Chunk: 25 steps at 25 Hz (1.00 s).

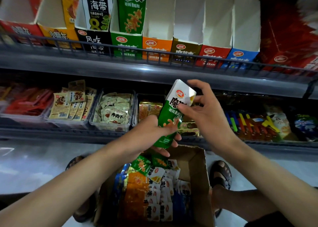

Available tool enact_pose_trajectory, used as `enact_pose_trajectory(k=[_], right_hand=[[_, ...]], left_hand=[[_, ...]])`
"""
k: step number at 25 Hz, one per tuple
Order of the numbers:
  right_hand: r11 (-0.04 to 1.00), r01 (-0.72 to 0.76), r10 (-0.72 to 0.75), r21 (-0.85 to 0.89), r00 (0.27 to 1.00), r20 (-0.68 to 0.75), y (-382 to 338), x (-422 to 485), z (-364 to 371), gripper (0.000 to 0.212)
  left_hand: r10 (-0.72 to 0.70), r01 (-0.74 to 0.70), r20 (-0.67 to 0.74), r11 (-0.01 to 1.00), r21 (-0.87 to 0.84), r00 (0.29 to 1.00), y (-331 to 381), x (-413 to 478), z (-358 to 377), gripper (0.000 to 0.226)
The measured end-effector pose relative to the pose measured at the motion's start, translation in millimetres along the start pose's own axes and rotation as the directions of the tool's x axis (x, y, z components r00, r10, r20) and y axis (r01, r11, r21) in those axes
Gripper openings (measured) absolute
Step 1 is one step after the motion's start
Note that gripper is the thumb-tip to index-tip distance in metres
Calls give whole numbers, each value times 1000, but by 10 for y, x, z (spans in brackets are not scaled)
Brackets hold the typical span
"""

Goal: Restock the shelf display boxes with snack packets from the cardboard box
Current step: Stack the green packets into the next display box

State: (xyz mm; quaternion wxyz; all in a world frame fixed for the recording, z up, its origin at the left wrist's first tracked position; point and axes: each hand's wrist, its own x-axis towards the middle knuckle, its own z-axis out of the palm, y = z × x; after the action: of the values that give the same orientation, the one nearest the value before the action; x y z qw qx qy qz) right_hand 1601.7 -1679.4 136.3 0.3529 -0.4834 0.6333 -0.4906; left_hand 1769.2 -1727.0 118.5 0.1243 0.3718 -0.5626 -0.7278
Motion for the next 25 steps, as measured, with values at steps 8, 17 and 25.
enact_pose_trajectory(k=[8,17,25], right_hand=[[932,-290,230,217,937,265,-85,141,-226,34],[985,-101,73,141,979,189,-603,297,-130,31],[938,329,-323,113,944,-72,-1681,1130,-54,21]], left_hand=[[-70,76,355,997,-3,932,180,-65,-301,33],[19,-35,273,998,52,962,572,-149,-455,29],[402,-435,-328,900,-31,855,1323,-198,-912,18]])
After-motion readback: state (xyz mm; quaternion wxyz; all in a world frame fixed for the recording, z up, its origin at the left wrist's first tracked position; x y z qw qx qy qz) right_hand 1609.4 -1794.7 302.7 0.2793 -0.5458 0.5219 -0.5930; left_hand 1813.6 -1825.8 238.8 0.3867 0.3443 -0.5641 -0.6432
